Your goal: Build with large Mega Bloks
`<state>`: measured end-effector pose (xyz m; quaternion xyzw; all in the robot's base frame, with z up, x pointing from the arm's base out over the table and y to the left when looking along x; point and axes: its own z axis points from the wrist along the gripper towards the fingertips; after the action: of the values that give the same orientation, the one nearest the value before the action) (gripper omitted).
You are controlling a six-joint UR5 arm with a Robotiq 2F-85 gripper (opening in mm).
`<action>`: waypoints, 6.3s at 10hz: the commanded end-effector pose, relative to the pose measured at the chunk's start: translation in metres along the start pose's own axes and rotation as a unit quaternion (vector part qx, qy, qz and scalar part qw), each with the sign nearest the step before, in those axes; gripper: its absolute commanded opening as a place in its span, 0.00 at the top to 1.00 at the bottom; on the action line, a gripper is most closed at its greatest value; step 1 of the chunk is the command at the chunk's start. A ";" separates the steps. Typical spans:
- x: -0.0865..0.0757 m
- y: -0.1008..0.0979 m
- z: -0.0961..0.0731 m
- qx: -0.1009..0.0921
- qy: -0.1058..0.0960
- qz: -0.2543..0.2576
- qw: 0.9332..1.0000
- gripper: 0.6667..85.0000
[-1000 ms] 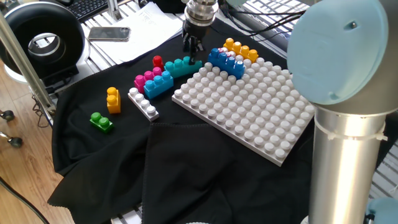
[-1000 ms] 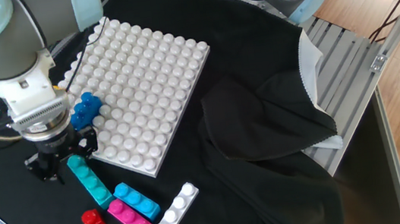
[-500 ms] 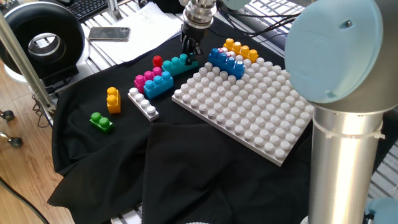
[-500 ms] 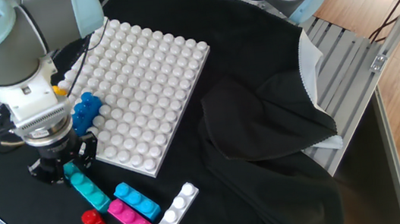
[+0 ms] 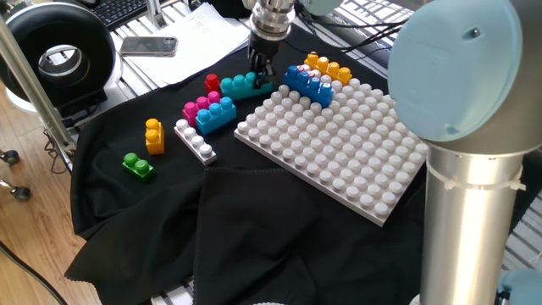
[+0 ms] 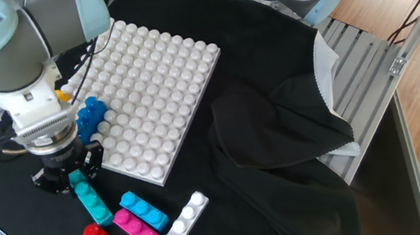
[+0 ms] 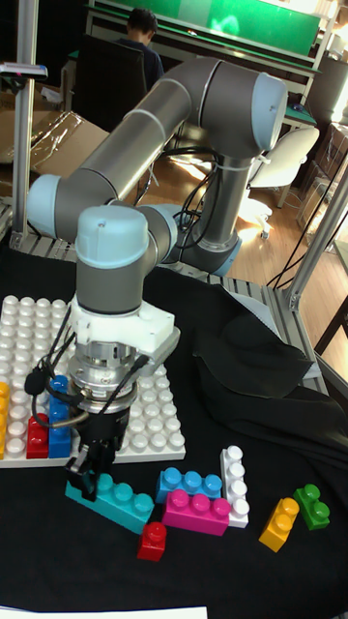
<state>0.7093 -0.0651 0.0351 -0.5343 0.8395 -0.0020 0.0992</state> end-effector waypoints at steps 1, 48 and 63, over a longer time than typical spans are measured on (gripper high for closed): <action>0.008 0.000 -0.022 -0.008 0.006 0.070 0.997 0.91; 0.068 0.109 -0.039 -0.014 0.011 0.480 0.877 1.00; 0.048 0.100 -0.040 -0.015 0.010 0.417 0.909 0.32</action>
<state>0.5816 -0.0771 0.0503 -0.1057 0.9919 0.0277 0.0642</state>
